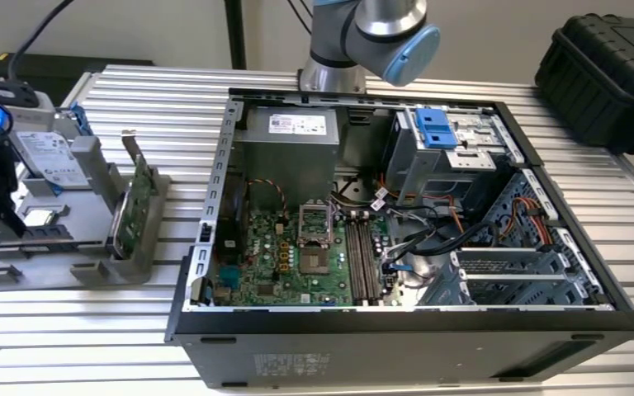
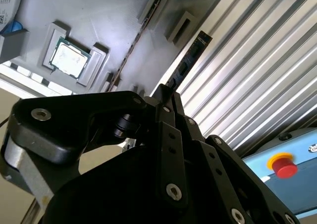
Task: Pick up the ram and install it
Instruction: 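Pick up the ram and move it above insertion slot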
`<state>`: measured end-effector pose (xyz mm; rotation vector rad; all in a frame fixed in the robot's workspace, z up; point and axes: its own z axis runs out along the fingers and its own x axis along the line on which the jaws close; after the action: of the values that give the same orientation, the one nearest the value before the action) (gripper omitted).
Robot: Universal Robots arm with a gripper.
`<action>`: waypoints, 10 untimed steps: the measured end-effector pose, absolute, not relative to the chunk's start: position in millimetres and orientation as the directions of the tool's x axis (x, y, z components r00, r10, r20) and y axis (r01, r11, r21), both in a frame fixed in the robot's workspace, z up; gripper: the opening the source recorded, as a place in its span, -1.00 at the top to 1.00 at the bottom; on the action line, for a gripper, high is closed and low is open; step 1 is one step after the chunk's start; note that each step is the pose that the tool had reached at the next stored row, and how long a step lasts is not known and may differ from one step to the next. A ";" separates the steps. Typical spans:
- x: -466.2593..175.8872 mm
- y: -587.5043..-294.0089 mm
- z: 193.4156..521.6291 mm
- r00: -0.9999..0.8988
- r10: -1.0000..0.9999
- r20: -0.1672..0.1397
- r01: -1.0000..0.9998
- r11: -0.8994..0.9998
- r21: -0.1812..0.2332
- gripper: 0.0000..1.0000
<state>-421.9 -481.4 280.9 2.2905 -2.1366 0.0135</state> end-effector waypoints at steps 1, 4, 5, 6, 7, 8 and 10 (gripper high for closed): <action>-422.0 -481.4 281.2 0.069 -0.998 0.013 -0.998 -0.069 0.001 1.00; -422.0 -481.4 282.1 0.069 -0.998 0.013 -0.998 -0.069 0.001 1.00; -422.0 -481.4 282.2 0.069 -0.998 0.013 -0.998 -0.069 0.001 1.00; -422.0 -481.4 282.5 0.069 -0.998 0.013 -0.998 -0.069 0.001 1.00; -422.0 -481.4 282.8 0.069 -0.998 0.013 -0.998 -0.069 0.001 1.00; -422.0 -481.5 283.1 0.069 -0.998 0.013 -0.998 -0.069 0.001 1.00; -422.0 -481.4 283.6 0.069 -0.998 0.013 -0.998 -0.069 0.001 1.00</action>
<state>-422.0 -481.4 283.6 2.2903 -2.1365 0.0134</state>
